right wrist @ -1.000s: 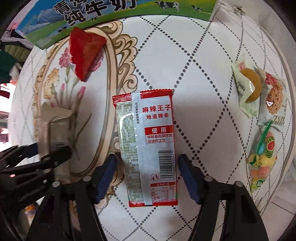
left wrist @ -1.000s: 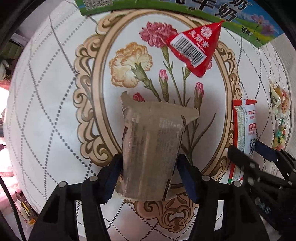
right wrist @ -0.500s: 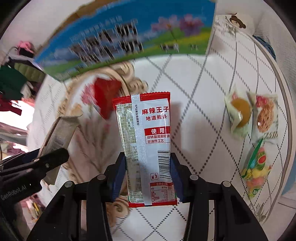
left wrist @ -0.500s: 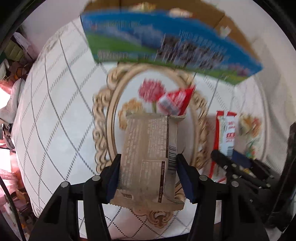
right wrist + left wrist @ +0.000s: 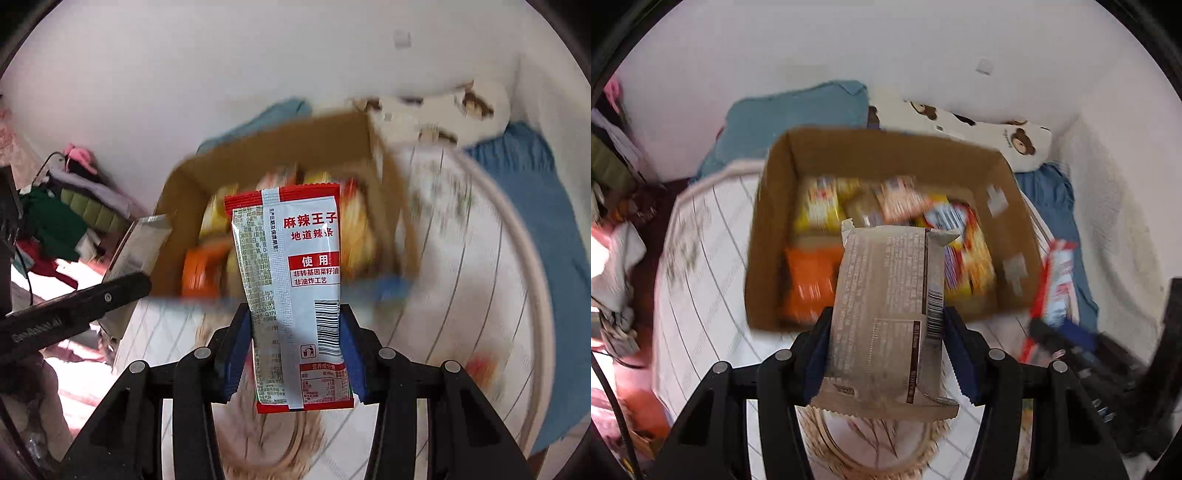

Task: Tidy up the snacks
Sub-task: 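Carry both packets into the box and open both tools to release them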

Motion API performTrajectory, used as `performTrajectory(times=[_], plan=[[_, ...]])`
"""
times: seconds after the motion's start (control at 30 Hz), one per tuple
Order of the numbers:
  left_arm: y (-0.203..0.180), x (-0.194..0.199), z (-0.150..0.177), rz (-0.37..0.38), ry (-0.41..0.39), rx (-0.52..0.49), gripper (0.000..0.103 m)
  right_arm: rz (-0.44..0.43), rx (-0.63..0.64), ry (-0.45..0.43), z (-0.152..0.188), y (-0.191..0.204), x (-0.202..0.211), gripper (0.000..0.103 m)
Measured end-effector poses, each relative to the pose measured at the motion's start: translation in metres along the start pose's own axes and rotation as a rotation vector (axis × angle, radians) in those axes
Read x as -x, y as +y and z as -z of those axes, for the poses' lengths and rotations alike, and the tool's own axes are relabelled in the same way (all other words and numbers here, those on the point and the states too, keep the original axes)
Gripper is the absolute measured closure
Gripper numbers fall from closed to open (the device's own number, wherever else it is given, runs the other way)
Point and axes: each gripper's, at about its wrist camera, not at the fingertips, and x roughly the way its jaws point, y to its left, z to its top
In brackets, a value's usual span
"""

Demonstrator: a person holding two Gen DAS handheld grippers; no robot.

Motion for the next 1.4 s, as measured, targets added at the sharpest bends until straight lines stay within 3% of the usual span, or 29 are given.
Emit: performTrajectory(times=[0.2, 0.3, 0.43, 0.47, 0.5, 0.53, 0.57, 0.63, 1.03, 1.4], plan=[[0.012, -0.047, -0.066, -0.086, 0.071, 0.000, 0.048, 0.077, 0.037, 0.038, -0.093, 0.002, -0.052, 0.055], [0.023, -0.077, -0.083, -0.129, 0.122, 0.014, 0.048, 0.115, 0.052, 0.082, -0.125, 0.000, -0.085, 0.055], [0.035, -0.110, -0.092, -0.169, 0.193, 0.036, 0.047, 0.165, 0.054, 0.145, -0.144, -0.006, -0.122, 0.050], [0.035, -0.113, -0.092, -0.182, 0.193, 0.033, 0.045, 0.182, 0.052, 0.150, -0.145, -0.008, -0.128, 0.044], [0.037, -0.116, -0.093, -0.200, 0.188, 0.028, 0.043, 0.214, 0.055, 0.169, -0.147, -0.009, -0.135, 0.024], [0.038, -0.118, -0.095, -0.207, 0.185, 0.029, 0.030, 0.224, 0.050, 0.182, -0.148, -0.011, -0.139, 0.013], [0.038, -0.119, -0.096, -0.201, 0.184, 0.034, 0.017, 0.201, 0.042, 0.186, -0.148, -0.011, -0.141, 0.012], [0.042, -0.119, -0.097, -0.164, 0.178, 0.059, 0.013, 0.206, 0.043, 0.194, -0.148, -0.011, -0.146, 0.008], [0.040, -0.106, -0.077, -0.112, 0.159, 0.081, 0.013, 0.199, 0.070, 0.199, -0.122, -0.002, -0.146, 0.008], [0.030, -0.072, -0.049, -0.141, 0.073, 0.044, 0.013, 0.204, 0.096, 0.142, -0.087, 0.009, -0.114, 0.006]])
